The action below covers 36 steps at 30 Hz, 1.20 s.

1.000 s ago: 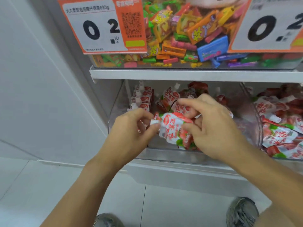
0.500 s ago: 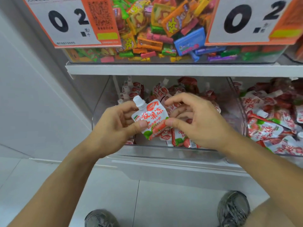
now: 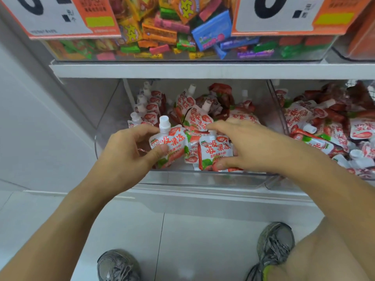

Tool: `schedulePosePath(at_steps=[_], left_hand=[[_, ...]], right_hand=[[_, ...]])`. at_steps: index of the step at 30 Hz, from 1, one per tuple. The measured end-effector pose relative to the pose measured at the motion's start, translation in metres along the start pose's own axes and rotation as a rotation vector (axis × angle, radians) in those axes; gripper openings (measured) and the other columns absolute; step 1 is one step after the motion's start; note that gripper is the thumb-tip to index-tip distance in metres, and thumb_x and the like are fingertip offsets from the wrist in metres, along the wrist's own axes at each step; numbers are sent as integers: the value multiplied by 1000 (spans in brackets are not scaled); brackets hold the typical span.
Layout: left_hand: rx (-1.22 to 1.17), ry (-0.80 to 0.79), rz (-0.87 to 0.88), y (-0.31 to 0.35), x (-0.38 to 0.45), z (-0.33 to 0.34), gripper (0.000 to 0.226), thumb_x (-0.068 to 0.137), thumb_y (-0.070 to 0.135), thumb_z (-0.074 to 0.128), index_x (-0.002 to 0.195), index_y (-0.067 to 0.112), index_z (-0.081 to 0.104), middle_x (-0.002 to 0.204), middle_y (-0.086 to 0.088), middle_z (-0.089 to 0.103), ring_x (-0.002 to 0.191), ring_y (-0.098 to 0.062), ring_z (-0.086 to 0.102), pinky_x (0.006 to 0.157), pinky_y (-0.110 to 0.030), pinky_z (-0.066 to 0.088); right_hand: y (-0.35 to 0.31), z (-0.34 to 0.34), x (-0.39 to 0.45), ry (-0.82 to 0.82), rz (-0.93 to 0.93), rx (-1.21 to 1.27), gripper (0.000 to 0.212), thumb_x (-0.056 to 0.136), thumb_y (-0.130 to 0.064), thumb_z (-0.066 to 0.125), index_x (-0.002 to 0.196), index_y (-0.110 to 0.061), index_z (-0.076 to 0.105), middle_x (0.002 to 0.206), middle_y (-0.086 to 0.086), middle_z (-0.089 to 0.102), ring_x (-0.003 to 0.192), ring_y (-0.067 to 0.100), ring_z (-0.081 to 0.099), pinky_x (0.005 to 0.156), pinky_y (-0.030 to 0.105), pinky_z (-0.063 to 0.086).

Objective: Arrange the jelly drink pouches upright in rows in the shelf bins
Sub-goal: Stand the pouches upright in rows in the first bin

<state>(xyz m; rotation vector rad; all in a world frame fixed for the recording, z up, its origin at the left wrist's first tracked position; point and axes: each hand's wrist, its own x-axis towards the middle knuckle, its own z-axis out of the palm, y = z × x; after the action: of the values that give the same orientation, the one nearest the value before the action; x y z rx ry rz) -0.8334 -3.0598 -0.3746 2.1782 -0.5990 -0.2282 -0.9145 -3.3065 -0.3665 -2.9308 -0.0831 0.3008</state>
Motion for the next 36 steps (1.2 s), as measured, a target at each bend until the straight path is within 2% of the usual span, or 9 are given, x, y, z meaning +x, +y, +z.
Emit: schedulePosePath(at_steps=[3, 7, 10, 15, 21, 25, 29, 33, 36], left_hand=[[58, 60, -14, 2, 1, 2, 28, 81, 32, 73, 108, 26, 69, 92, 15, 72, 77, -5, 69, 70, -24, 58], [66, 112, -5, 7, 1, 3, 26, 81, 31, 73, 107, 25, 70, 89, 15, 72, 75, 0, 68, 65, -13, 54], [58, 169, -1, 11, 2, 2, 24, 82, 30, 72, 105, 27, 70, 89, 16, 72, 77, 0, 68, 68, -19, 56], [-70, 101, -16, 16, 6, 7, 25, 87, 30, 67, 111, 23, 70, 95, 14, 73, 86, -2, 68, 73, -17, 56], [-243, -115, -20, 19, 6, 0, 33, 93, 46, 50, 105, 21, 68, 96, 2, 73, 93, -17, 69, 84, -39, 57], [-160, -196, -9, 20, 1, -10, 49, 70, 53, 76, 109, 26, 65, 97, 6, 72, 88, -13, 70, 76, -27, 58], [-7, -35, 3, 19, -5, -26, 49, 61, 47, 80, 105, 27, 68, 88, 11, 73, 79, -7, 70, 69, -22, 58], [207, 152, 51, 17, -15, -38, 43, 58, 44, 83, 96, 34, 66, 78, 22, 65, 76, 10, 62, 59, 1, 43], [251, 168, 42, 19, -16, -38, 44, 57, 46, 83, 96, 35, 65, 77, 27, 62, 77, 15, 59, 57, 3, 41]], right_hand=[[0, -4, -4, 7, 55, 69, 86, 79, -53, 73, 148, -30, 26, 128, -1, 52, 111, 20, 53, 94, 38, 47], [-1, -5, -3, 94, -34, 20, 30, 84, -45, 72, 103, -23, 65, 95, -8, 54, 94, 14, 53, 83, 37, 48], [6, -5, -7, 134, -75, 103, 29, 85, -47, 68, 106, -28, 63, 119, -10, 49, 111, 9, 47, 94, 33, 45], [-8, -3, -4, 220, -158, 540, 21, 88, -45, 63, 101, -30, 58, 98, -4, 64, 68, 12, 60, 69, 44, 52], [-29, 13, 17, 428, -127, 784, 33, 83, -40, 71, 110, -23, 66, 109, -3, 50, 108, 12, 56, 78, 40, 58], [-45, 20, 26, 441, -157, 758, 39, 81, -49, 69, 109, -23, 64, 108, -4, 55, 103, 11, 59, 81, 39, 57], [-33, 11, 35, 332, -22, 1035, 16, 90, -38, 65, 101, -27, 61, 105, -10, 65, 91, 9, 70, 75, 32, 60], [-14, 6, 42, 172, -96, 417, 31, 87, -39, 71, 115, -28, 65, 112, -16, 64, 88, -14, 55, 76, 4, 42], [-22, 23, 55, -5, -157, 62, 78, 74, -57, 75, 141, -31, 45, 130, -10, 50, 112, 8, 43, 94, 30, 44]])
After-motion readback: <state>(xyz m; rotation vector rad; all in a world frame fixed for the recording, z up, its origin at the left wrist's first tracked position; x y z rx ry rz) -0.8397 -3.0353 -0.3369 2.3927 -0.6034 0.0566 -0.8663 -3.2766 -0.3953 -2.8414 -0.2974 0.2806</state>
